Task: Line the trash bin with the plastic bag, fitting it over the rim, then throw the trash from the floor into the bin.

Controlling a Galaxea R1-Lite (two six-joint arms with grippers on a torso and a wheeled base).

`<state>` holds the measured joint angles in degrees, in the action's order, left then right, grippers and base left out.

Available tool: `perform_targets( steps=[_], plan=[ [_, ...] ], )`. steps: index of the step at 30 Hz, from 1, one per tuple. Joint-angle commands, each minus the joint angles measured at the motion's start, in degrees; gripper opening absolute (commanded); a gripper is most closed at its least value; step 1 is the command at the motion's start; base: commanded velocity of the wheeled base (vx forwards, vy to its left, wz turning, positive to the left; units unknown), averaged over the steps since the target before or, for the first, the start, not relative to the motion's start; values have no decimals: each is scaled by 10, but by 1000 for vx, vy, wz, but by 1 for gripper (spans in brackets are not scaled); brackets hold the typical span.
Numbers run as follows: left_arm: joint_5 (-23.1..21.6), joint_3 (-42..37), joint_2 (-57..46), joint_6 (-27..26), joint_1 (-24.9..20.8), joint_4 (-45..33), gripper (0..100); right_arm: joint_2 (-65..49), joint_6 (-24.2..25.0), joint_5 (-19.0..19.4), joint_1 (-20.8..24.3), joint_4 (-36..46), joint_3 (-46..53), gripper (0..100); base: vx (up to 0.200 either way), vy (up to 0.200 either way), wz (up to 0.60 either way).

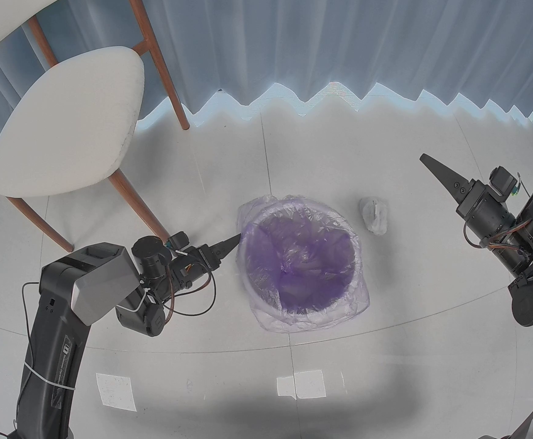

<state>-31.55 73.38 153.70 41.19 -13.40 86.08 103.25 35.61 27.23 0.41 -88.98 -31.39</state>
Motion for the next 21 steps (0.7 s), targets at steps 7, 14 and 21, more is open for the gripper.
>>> perform_targets(
  steps=[7,14,21],
  plan=[
    [18,56,49,24,-6,1,100,0,3,0,0,-10,1,100,0,0,0],
    [116,54,35,89,3,3,100,4,3,1,0,-10,0,100,0,0,0],
    [105,55,2,187,-3,2,100,3,3,1,0,-10,0,100,0,0,0]
  ],
)
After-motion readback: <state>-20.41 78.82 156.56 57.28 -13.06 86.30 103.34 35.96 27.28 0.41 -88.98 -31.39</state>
